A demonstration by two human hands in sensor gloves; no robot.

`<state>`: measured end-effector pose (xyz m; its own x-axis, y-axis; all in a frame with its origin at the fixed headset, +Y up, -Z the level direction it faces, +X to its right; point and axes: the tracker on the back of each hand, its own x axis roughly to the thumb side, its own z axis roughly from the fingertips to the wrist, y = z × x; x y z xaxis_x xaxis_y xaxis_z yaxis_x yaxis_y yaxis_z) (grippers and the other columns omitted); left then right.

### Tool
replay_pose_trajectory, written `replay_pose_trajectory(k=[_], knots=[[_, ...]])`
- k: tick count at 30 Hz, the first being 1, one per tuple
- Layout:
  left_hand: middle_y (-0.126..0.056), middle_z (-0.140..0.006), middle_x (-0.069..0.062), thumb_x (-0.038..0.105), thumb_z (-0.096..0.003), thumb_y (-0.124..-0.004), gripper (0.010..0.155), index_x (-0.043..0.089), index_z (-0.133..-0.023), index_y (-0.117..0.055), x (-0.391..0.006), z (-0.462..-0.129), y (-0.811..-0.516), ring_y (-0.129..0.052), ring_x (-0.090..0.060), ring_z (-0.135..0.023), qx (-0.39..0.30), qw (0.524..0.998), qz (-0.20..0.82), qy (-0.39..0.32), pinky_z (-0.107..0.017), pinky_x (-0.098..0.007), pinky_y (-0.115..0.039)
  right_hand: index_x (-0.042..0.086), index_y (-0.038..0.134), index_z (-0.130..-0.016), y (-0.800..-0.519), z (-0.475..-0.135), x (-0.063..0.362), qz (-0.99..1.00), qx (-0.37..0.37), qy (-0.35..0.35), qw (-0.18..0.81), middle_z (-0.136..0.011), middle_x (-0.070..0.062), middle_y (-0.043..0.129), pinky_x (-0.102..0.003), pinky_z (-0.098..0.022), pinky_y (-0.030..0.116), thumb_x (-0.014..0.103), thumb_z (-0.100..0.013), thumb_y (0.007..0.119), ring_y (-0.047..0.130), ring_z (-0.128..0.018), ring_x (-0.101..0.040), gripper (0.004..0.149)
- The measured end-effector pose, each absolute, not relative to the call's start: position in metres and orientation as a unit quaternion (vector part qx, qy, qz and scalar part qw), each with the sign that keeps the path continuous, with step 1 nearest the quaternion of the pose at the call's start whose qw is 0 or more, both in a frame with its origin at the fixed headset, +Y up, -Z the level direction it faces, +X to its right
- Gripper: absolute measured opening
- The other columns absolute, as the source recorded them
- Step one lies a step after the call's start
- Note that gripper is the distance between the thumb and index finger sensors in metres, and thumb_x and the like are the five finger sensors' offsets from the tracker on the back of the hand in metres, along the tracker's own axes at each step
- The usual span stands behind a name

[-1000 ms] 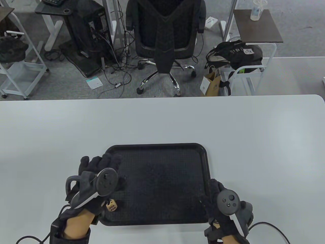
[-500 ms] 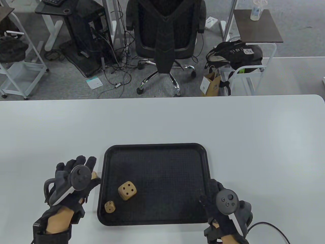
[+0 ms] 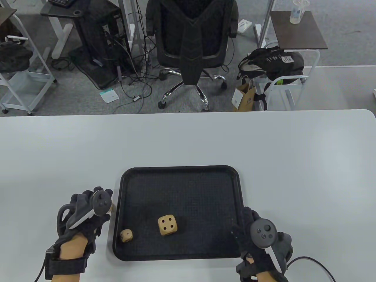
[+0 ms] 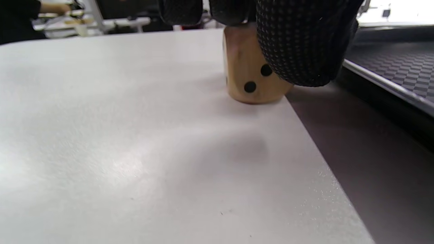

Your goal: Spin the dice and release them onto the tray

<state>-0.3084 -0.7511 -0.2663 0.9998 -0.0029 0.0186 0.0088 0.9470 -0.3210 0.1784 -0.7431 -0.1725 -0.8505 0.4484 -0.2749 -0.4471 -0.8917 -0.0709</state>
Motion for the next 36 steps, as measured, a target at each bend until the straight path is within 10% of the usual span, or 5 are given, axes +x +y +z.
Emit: replay_pose_trajectory(k=[22,36], knots=[[-0.074,-0.100,-0.011,0.035,-0.0362,-0.093,0.072,0.026,-0.100,-0.062,-0.315,-0.256,-0.720,-0.086,-0.038,-0.081,-0.064,0.997,0.047,-0.011,-0.074,-0.065,-0.054,0.031,0.056,-0.102,-0.742,-0.172,0.180,0.961,-0.144,-0.007,0.237,-0.108,-0.003,0.063,-0.061,-0.074,0.051,0.064,-0.032,0.066,0.068,-0.097,-0.033,0.078],[-0.074,-0.101,-0.010,0.036,-0.0366,-0.092,0.072,0.027,-0.101,-0.062,-0.197,-0.225,-0.640,-0.087,-0.037,-0.083,-0.010,0.988,0.008,-0.155,-0.074,-0.064,-0.054,0.031,0.056,-0.102,-0.741,-0.171,0.182,0.959,-0.145,-0.014,0.243,-0.107,-0.002,0.063,-0.061,-0.074,0.051,0.064,-0.032,0.066,0.068,-0.097,-0.033,0.078]])
